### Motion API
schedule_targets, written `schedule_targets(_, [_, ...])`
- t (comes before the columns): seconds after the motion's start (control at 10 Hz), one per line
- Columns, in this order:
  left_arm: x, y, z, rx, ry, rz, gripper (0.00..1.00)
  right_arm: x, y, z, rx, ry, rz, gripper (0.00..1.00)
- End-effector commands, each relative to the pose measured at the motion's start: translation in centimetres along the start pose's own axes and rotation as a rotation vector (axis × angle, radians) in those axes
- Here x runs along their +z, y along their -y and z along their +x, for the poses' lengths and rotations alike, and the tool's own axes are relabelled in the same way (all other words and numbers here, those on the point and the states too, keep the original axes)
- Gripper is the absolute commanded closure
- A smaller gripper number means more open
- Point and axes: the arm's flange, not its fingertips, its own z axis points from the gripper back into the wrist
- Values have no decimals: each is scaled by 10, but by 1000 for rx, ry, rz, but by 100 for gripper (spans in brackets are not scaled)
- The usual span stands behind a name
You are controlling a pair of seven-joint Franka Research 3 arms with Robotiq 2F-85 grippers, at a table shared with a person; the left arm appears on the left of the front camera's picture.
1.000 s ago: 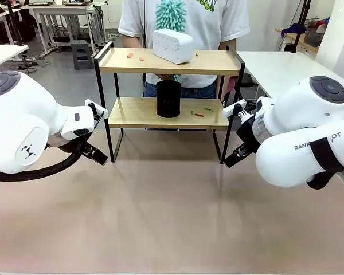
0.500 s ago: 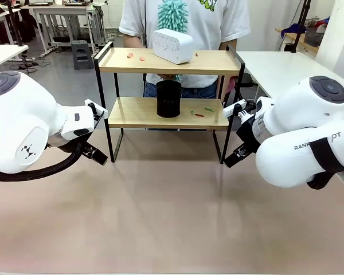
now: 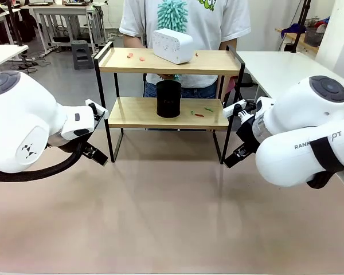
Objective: Clean the shelf.
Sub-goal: Pick up the Duster from the human.
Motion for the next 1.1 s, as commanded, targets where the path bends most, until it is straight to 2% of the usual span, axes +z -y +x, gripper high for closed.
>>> schedule_targets(0.0, [83, -4, -16, -92, 95, -258, 0, 104, 9, -8, -141, 12, 67, 0])
schedule_targets(0.1, [132, -20, -30, -92, 172, -390, 0, 162, 28, -22, -310, 84, 239, 0])
schedule_targets(0.2, [171, -51, -53, 45, 256, -404, 0, 207, 63, -47, -517, 217, 338, 0])
schedule_targets(0.3, [195, -84, -82, 153, 327, -424, 0, 228, 94, -78, -611, 287, 476, 0])
schedule_targets(0.4, [208, -120, -118, 275, 422, -466, 0, 235, 137, -115, -707, 345, 622, 0])
schedule_targets(0.6, [196, -185, -213, 603, 650, -542, 0, 202, 225, -212, -1123, 537, 778, 0])
schedule_targets(0.7, [174, -202, -251, 790, 708, -558, 0, 174, 239, -245, -1272, 622, 798, 0])
schedule_targets(0.8, [149, -209, -275, 961, 681, -565, 0, 148, 231, -251, -1300, 624, 728, 0])
schedule_targets(0.9, [124, -215, -274, 1042, 554, -579, 0, 233, 222, -234, -953, 427, 692, 0])
schedule_targets(1.0, [207, -246, -273, 797, 629, -549, 0, 233, 222, -234, -953, 427, 692, 0])
